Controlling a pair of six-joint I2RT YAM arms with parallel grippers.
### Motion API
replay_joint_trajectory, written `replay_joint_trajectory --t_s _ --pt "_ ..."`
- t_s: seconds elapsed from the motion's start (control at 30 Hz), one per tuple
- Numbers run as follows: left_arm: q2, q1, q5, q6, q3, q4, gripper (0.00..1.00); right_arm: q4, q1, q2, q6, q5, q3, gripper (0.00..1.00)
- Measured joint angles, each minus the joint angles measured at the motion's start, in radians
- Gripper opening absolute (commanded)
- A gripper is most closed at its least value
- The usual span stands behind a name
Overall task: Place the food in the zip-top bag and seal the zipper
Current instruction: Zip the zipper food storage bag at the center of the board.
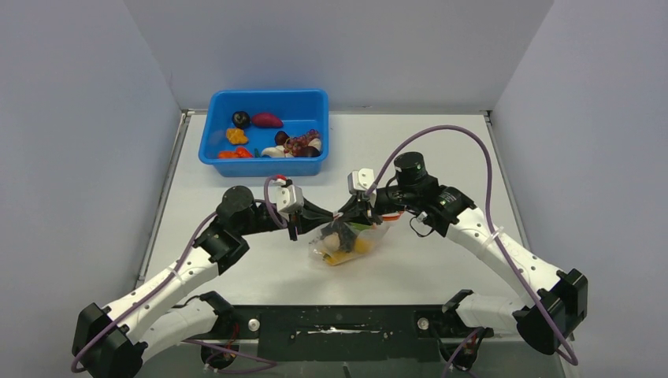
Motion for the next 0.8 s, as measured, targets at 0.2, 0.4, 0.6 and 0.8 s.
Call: replay_joint_trajectory --t_s 0.2,0.4,0.6,0.8 --pt "0.0 0.0 -0.019 -0.014 0.0 -0.002 0.33 0.014 0.0 -0.005 0.0 -0.005 -0.012 0.0" --pt "0.023 0.0 -0.019 -0.011 0.003 -0.026 0.3 0.018 0.0 -0.005 0.0 -0.006 -0.012 0.0" --pt "0.039 0.0 0.003 0.016 0.013 -0.079 0.0 0.023 0.0 -0.005 0.002 -0.011 -0.013 0.06" --pt "0.04 0.002 0.015 0.043 0.021 -0.095 0.0 0.029 0.0 -0.004 0.015 -0.016 -0.013 0.29"
